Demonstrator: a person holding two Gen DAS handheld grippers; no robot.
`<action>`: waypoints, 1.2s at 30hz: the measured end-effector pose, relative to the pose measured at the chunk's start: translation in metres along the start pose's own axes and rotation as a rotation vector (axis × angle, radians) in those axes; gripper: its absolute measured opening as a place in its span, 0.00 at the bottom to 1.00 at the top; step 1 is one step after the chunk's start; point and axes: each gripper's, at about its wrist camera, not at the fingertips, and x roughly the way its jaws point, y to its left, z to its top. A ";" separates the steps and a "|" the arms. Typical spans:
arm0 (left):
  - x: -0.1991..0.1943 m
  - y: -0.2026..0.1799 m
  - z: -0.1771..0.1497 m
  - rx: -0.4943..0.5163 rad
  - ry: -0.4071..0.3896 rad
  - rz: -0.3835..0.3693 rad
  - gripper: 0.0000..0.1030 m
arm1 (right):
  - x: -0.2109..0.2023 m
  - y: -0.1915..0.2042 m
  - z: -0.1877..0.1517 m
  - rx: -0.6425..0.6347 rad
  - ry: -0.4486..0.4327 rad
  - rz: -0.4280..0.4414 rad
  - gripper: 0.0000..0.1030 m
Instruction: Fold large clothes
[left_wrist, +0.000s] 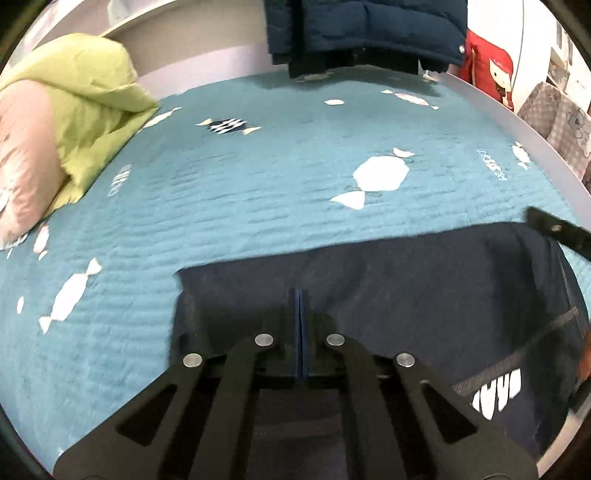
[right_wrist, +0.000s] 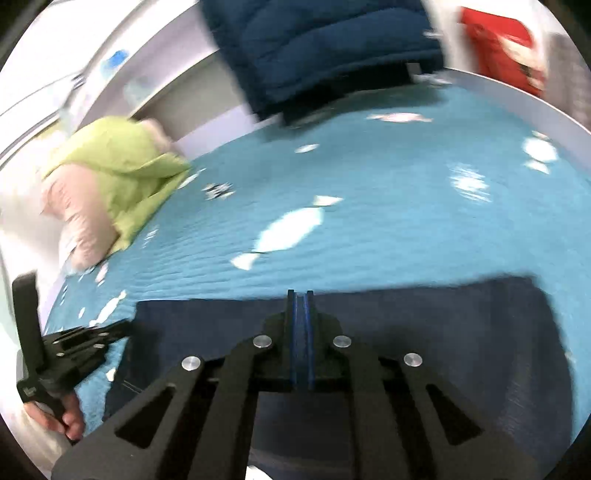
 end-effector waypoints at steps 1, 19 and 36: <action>0.008 -0.002 0.004 -0.013 -0.001 -0.018 0.03 | 0.012 0.005 0.002 -0.011 0.013 0.022 0.05; 0.064 0.058 -0.020 -0.074 0.009 0.157 0.03 | -0.008 -0.164 -0.016 0.186 0.034 -0.231 0.00; -0.005 -0.001 -0.020 0.023 0.115 0.055 0.81 | -0.102 -0.116 0.003 0.206 0.087 -0.276 0.88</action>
